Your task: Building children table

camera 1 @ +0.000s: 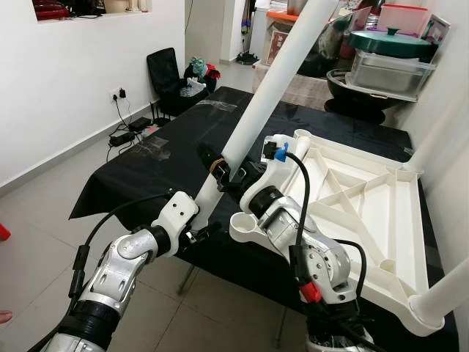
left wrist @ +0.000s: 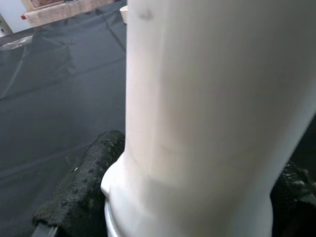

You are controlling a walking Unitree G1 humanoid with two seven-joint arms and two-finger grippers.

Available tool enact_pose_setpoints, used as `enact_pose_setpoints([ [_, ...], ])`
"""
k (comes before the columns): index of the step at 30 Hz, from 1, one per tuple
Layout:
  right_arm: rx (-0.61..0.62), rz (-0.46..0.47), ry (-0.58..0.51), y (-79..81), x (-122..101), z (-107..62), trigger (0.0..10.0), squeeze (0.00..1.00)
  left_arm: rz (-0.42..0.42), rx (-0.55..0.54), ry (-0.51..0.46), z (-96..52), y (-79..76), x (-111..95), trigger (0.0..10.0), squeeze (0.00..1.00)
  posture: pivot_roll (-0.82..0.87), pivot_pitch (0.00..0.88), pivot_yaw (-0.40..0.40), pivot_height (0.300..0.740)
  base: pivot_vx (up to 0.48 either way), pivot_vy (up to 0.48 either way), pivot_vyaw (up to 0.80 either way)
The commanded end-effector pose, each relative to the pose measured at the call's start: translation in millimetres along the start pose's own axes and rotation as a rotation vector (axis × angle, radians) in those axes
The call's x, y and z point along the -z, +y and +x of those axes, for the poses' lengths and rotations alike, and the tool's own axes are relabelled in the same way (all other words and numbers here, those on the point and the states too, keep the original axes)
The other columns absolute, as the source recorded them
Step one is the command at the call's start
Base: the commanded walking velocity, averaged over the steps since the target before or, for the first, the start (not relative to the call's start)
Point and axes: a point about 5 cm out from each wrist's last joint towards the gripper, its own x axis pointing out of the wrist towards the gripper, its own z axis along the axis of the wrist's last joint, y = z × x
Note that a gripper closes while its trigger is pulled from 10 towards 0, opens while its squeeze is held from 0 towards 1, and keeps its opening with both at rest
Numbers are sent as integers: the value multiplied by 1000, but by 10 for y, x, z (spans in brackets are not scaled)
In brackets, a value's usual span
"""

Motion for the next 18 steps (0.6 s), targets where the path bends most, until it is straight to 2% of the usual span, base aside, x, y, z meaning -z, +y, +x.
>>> enact_pose_setpoints([
  [1,-57,214,-42,311,103,88,10000,0,7,7,-8,44,-30,-14,9137,0,59,0,-90,740,0,0,0],
  [6,-33,231,-84,329,84,117,10000,0,9,10,-13,88,-31,-36,9176,0,58,0,-89,740,0,0,0],
  [10,19,86,-120,286,81,126,10000,0,7,27,-29,123,-55,-91,9412,0,65,0,-92,740,0,0,0],
  [18,61,37,-151,224,67,134,10000,0,13,48,-28,131,-62,-90,9451,0,70,0,-91,740,0,0,0],
])
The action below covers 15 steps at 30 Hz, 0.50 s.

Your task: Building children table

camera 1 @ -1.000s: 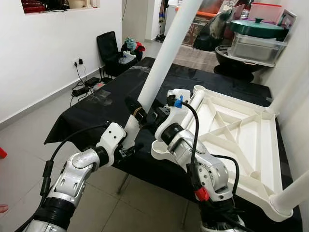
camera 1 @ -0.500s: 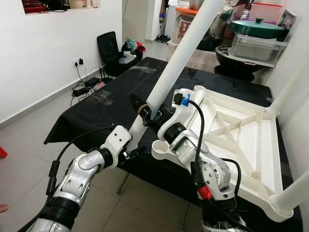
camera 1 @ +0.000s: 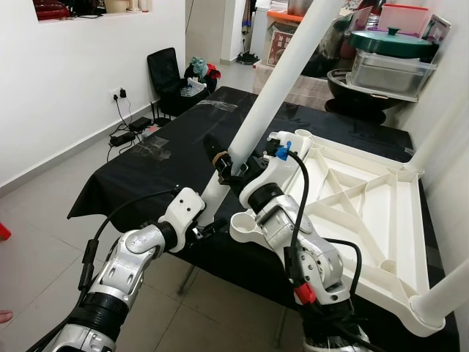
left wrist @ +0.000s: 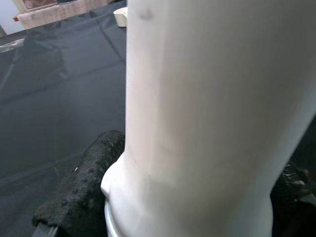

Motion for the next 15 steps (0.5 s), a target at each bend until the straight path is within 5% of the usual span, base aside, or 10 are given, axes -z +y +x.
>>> enact_pose_setpoints([
  [1,-26,116,-36,270,69,59,10000,0,19,22,-18,31,-16,-50,9569,0,70,0,-91,740,0,0,0],
  [6,-25,110,-46,285,80,65,10000,0,24,42,-12,35,-37,-43,9686,0,69,0,-88,740,0,0,0],
  [8,-26,113,-61,302,84,65,3922,0,25,47,-9,36,-38,-36,9725,0,68,0,-86,740,0,0,0],
  [10,-27,113,-63,304,85,64,3922,0,26,47,-8,36,-38,-35,9725,0,68,0,-86,740,0,0,0],
  [11,-27,117,-70,310,86,61,0,0,27,50,-7,36,-36,-33,9804,0,67,0,-85,740,0,0,0],
  [15,-29,120,-80,316,85,55,0,0,28,53,-6,38,-35,-33,9804,0,67,0,-84,740,0,0,0],
])
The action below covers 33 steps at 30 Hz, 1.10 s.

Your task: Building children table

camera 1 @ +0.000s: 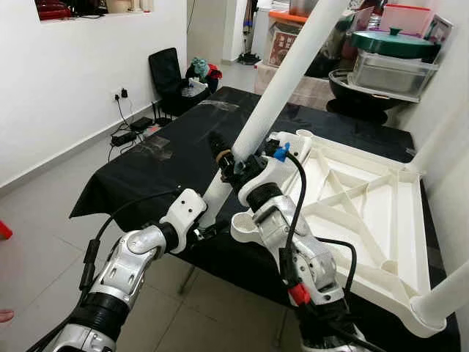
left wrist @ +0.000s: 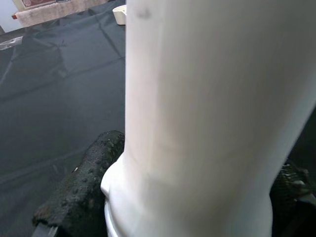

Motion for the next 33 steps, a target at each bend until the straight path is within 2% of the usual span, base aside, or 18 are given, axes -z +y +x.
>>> enact_pose_setpoints([
  [1,-19,152,-23,270,90,37,0,0,29,32,-11,35,-24,-43,9804,0,67,0,-84,740,0,0,0],
  [19,-46,155,-40,290,98,23,0,0,71,65,-10,33,-15,-44,10000,0,65,0,-82,740,0,0,0],
  [20,-48,151,-40,289,99,21,0,0,72,79,-19,27,-26,-51,10000,165,63,0,-82,740,0,0,0],
  [21,-45,134,-46,260,87,15,0,0,44,131,-69,-14,-60,-92,10000,1000,63,0,-81,740,0,0,0],
  [33,-5,51,-74,106,24,1,0,0,32,118,-146,-97,6,-218,10000,1000,67,0,-83,740,0,0,0],
])
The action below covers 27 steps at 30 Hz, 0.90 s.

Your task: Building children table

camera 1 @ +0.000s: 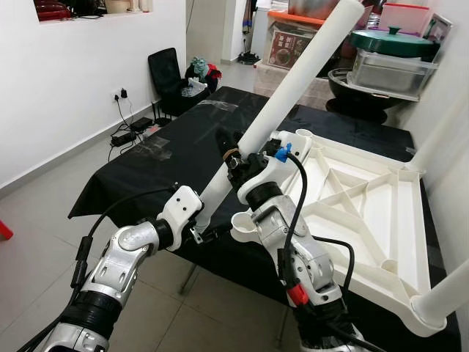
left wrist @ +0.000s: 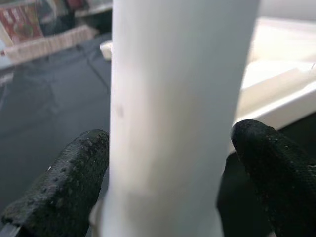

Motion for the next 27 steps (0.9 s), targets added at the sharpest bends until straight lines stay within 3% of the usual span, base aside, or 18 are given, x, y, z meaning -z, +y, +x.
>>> enact_pose_setpoints([
  [1,1,72,-27,115,50,-2,0,0,3,25,-13,5,-46,-8,10000,1000,67,0,-83,740,0,0,0],
  [2,5,59,-28,98,46,-5,0,0,2,23,-22,2,-41,-27,10000,1000,67,0,-83,740,0,0,0],
  [3,49,1,-45,-37,-2,12,0,0,0,36,-33,-26,-71,-42,10000,1000,79,0,-89,740,0,0,0],
  [6,49,1,-45,-37,-2,12,0,0,0,36,-33,-26,-71,-42,10000,1000,79,0,-89,740,0,0,0],
  [7,88,-66,-68,-172,-75,31,0,0,-3,48,-38,-58,-108,-40,10000,1000,85,0,-88,740,0,0,0],
  [8,88,-66,-68,-172,-75,31,0,0,-3,48,-38,-58,-108,-40,10000,1000,85,0,-88,740,0,0,0],
  [9,127,-115,-93,-328,-171,50,0,0,-11,65,-44,-102,-153,-44,10000,1000,106,0,-100,740,0,0,0],
  [11,127,-115,-93,-328,-171,50,0,0,-11,65,-44,-102,-153,-44,10000,1000,106,0,-100,740,0,0,0],
  [12,159,-164,-119,-478,-287,73,0,0,-17,87,-42,-162,-202,-48,10000,1000,117,0,-107,740,0,0,0],
  [14,159,-164,-119,-478,-287,73,0,0,-17,87,-42,-162,-202,-48,10000,1000,117,0,-107,740,0,0,0],
  [17,199,-358,-193,-855,-773,198,0,0,-35,21,34,-376,-205,111,10000,1000,109,0,-130,740,0,0,0],
  [19,207,-407,-210,-962,-948,214,0,0,-61,-18,45,-444,-212,140,10000,573,118,0,-132,740,0,0,0],
  [20,205,-414,-209,-977,-966,209,0,0,-76,-20,35,-452,-222,115,10000,443,118,0,-131,740,0,0,0],
  [21,205,-414,-209,-977,-966,209,0,0,-76,-20,35,-452,-222,115,10000,443,118,0,-131,740,0,0,0],
  [22,199,-425,-205,-987,-975,207,0,0,-89,-18,27,-470,-230,93,10000,376,115,0,-127,740,0,0,0],
  [23,193,-433,-200,-993,-981,206,0,0,-95,-15,25,-482,-235,78,10000,188,102,0,-119,740,0,0,0],
  [27,162,-447,-178,-978,-942,194,0,0,-91,-26,54,-530,-194,133,10000,129,79,0,-111,740,0,0,0],
])
